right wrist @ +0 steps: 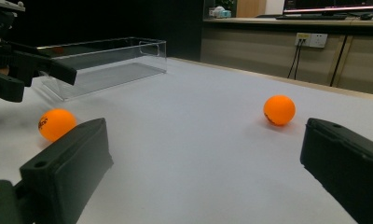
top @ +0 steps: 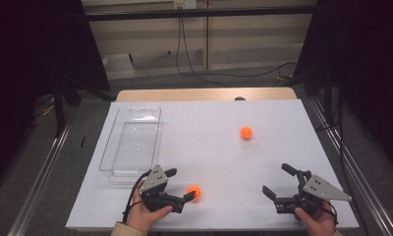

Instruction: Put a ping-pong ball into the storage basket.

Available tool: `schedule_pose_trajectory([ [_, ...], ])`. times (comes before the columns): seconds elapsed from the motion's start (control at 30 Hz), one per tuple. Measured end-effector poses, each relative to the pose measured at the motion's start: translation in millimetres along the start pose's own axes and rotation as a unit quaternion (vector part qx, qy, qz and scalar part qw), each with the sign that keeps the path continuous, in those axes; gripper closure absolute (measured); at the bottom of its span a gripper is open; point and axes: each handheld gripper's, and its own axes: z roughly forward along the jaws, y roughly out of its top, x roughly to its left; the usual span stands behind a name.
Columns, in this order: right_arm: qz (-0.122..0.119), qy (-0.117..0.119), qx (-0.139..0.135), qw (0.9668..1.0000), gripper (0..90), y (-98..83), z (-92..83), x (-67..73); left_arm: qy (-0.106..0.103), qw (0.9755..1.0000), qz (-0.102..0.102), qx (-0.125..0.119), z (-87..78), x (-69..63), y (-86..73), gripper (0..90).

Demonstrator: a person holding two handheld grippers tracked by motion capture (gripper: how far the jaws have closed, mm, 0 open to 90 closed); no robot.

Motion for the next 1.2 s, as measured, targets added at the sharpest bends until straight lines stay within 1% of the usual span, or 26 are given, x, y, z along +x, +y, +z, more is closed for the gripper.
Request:
schedule_pose_trajectory([
  [0.1, 0.0, 0.001, -0.001, 1.0, 1.0, 0.1, 0.0, 0.2, -0.003, 1.0, -0.003, 0.001, 0.9, -0.2, -0.1, 2.4],
  [0.13, 0.0, 0.001, -0.001, 1.0, 1.0, 0.1, 0.0, 0.2, 0.0, 1.0, 0.001, 0.009, 0.9, 0.1, 0.1, 2.6],
  [0.23, -0.001, 0.0, 0.0, 1.0, 1.0, 0.0, 0.0, 0.0, -0.005, 0.9999, 0.0, 0.016, 2.6, -0.4, -0.1, 3.6],
  [0.37, -0.001, 0.001, 0.0, 1.0, 1.1, 0.0, -0.1, 0.2, -0.006, 0.9996, 0.005, 0.026, 4.6, -1.3, 0.4, 5.0],
  [0.53, -0.001, 0.001, 0.0, 1.0, 1.1, 0.0, -0.1, 0.2, -0.01, 0.9995, 0.002, 0.031, 5.6, -1.5, 0.2, 5.8],
  [0.57, 0.0, 0.001, 0.0, 1.0, 1.0, 0.0, -0.1, 0.3, -0.01, 0.9994, 0.005, 0.033, 5.7, -1.3, 0.4, 6.3],
  [0.67, -0.001, 0.001, 0.0, 1.0, 1.1, 0.0, -0.2, 0.2, -0.012, 0.999, 0.008, 0.044, 6.7, -1.6, -0.2, 7.2],
  [0.7, -0.001, 0.001, 0.0, 1.0, 1.1, 0.0, -0.2, 0.2, -0.013, 0.9989, 0.005, 0.045, 7.4, -2.0, -0.7, 7.2],
  [0.73, 0.0, 0.001, 0.0, 1.0, 1.1, 0.1, -0.2, 0.3, -0.014, 0.9987, 0.007, 0.049, 7.6, -1.7, -0.6, 7.3],
  [0.97, -0.001, 0.001, 0.0, 1.0, 1.1, -0.1, -0.3, 0.1, -0.018, 0.998, 0.007, 0.061, 9.2, -2.0, -0.9, 10.0],
  [1.07, -0.001, 0.001, 0.0, 1.0, 1.1, -0.1, -0.4, 0.1, -0.021, 0.9976, 0.01, 0.065, 10.0, -2.9, -0.6, 11.9],
  [1.2, -0.001, 0.001, 0.001, 1.0, 1.1, -0.1, -0.5, 0.2, -0.024, 0.9967, 0.014, 0.076, 11.4, -3.2, -0.7, 14.4],
])
